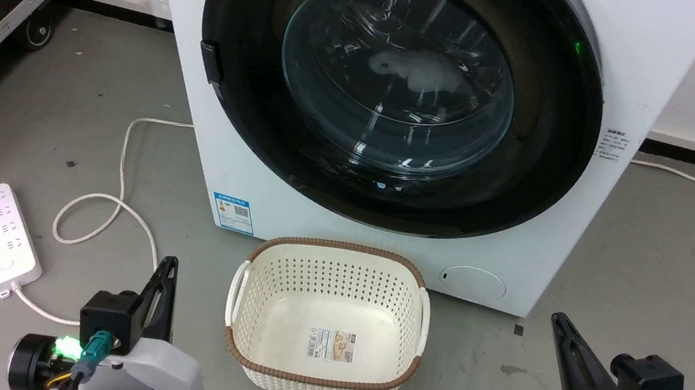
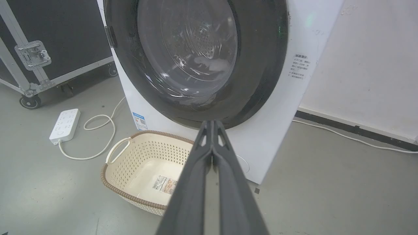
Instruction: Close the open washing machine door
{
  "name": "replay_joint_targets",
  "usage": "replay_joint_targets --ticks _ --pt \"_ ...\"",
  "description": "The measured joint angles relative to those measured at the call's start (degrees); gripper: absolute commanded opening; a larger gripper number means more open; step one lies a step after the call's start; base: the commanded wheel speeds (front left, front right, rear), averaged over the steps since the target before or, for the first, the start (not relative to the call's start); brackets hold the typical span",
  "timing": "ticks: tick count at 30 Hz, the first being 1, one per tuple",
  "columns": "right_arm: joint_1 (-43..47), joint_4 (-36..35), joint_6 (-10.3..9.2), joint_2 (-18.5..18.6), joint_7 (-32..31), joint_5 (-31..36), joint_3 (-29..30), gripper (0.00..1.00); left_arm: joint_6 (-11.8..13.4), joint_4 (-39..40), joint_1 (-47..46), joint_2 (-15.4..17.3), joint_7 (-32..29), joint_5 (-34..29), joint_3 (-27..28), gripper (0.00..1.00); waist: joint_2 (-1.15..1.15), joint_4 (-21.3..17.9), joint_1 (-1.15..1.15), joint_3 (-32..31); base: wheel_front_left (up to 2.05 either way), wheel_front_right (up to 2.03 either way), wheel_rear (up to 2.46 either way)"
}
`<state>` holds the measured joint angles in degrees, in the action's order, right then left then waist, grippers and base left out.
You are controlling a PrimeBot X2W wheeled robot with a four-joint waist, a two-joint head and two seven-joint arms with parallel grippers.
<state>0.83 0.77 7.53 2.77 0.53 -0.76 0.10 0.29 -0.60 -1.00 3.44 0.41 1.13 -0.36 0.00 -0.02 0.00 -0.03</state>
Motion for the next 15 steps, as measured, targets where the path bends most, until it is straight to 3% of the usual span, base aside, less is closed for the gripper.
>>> replay_joint_targets --ticks 15 --pt "-0.01 -0.43 0.00 0.00 -0.45 0.33 -0.10 0.00 -0.04 0.31 0.17 -0.52 -0.40 -0.97 0.21 0.00 0.00 0.02 0.00 0.04 0.00 0.00 0.00"
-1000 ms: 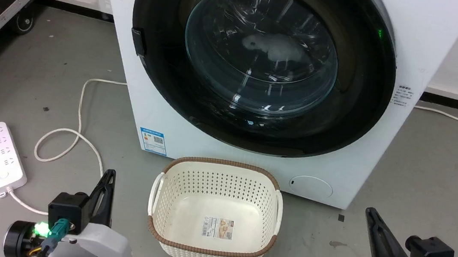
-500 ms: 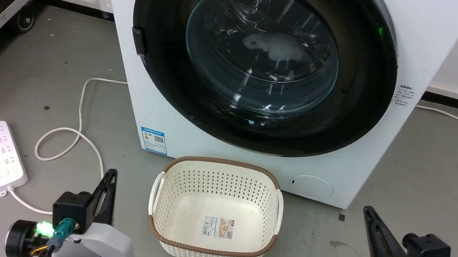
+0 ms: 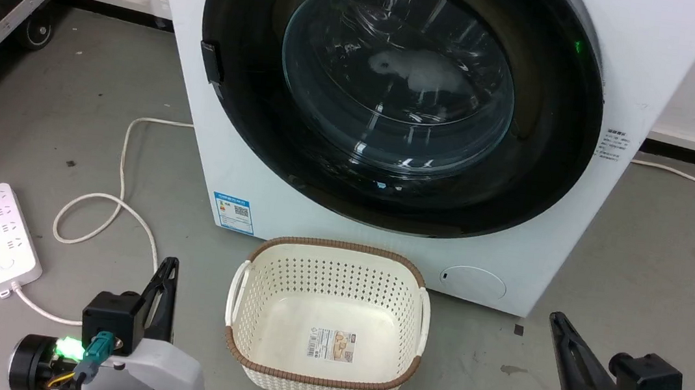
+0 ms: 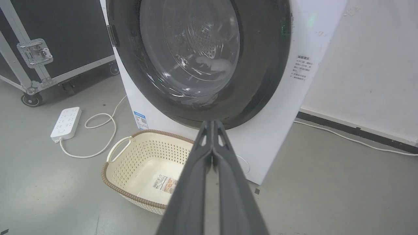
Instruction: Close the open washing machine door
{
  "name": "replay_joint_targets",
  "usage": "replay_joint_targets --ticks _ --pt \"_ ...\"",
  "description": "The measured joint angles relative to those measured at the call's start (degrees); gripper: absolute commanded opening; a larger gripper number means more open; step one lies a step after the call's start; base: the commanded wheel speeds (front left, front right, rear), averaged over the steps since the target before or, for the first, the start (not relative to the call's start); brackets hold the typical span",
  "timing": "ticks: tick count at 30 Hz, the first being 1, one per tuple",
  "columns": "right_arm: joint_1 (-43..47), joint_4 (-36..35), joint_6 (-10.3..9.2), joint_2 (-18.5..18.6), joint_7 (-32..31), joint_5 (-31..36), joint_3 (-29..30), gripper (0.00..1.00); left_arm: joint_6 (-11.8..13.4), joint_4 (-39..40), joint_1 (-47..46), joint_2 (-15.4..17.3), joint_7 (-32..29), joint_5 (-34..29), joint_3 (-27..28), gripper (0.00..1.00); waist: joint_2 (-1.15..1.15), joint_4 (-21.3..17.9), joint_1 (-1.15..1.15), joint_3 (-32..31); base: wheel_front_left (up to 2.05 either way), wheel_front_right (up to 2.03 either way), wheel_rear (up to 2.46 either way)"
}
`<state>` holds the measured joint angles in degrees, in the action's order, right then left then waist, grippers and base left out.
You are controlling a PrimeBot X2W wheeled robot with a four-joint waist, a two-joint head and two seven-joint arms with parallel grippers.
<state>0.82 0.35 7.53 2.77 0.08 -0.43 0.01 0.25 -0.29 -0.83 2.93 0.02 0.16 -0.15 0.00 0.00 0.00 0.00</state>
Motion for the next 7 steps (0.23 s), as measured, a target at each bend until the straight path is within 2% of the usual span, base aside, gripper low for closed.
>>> replay_joint_targets --ticks 7 --pt "-0.01 0.00 0.00 0.00 -0.01 0.00 0.01 0.00 0.00 0.01 0.00 -0.01 0.00 0.00 0.00 0.00 0.00 0.00 0.00 0.00 0.00 0.00 0.00"
